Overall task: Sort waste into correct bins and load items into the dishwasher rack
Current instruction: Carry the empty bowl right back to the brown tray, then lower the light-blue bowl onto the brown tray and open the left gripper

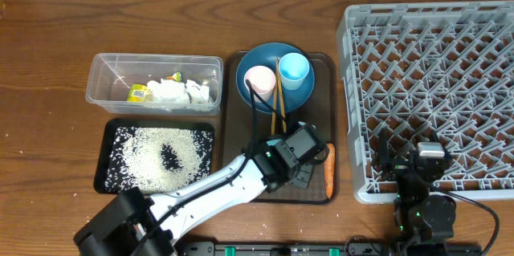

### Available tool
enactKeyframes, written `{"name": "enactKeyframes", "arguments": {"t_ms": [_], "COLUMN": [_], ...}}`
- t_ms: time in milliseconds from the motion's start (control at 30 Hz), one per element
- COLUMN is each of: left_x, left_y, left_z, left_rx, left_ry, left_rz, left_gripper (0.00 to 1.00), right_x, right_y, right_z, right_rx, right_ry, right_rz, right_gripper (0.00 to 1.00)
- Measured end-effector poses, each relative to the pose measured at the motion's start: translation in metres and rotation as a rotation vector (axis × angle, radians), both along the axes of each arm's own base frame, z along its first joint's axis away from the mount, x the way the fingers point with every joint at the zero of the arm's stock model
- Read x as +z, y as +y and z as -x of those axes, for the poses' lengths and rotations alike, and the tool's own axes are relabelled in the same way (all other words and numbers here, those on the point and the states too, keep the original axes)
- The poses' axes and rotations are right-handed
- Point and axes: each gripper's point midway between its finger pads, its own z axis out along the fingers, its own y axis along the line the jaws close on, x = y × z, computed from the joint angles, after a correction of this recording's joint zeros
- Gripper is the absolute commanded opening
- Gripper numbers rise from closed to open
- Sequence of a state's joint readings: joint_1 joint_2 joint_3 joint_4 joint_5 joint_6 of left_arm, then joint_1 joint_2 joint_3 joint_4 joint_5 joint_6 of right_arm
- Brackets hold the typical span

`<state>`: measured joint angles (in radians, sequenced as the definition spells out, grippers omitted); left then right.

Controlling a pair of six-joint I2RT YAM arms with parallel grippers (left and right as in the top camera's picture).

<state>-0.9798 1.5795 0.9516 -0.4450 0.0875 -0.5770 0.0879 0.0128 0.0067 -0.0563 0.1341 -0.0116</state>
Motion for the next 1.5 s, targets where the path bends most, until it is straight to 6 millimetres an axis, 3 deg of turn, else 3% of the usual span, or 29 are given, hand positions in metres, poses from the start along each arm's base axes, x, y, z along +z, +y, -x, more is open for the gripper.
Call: {"name": "enactKeyframes", "arguments": {"t_ms": [133, 233, 467, 900, 1133, 1500], "left_x": [0.001, 0.002, 0.005, 0.006, 0.01, 0.028], "left_y": [-0.002, -0.004, -0.008, -0.017, -0.034, -0.062], "left_z": [-0.004, -0.007, -0.007, 0.009, 0.022, 0.014], "left_rx": [0.005, 0.01, 0.006, -0.048, -0.1, -0.107], "left_ry": [-0.018, -0.029, -0.038, -0.078, -0.094, -0.16], "left_rz": [0.004, 0.018, 0.027, -0.001, 0.036, 0.158], "left_gripper": [0.45, 0.51, 0.52, 0.51, 0.51, 0.49], "right_x": [0.0, 0.0, 0.0, 0.0, 0.0, 0.0], "right_y": [0.0, 0.0, 0.0, 0.0, 0.0, 0.0], "right_z": [0.0, 0.0, 0.0, 0.0, 0.0, 0.0], "right_rx": [0.0, 0.0, 0.0, 0.0, 0.0, 0.0], "right_ry": [0.0, 0.0, 0.0, 0.0, 0.0, 0.0], "right_rz": [0.0, 0.0, 0.0, 0.0, 0.0, 0.0], "right_gripper": [0.99, 0.99, 0.99, 0.99, 0.99, 0.99]}}
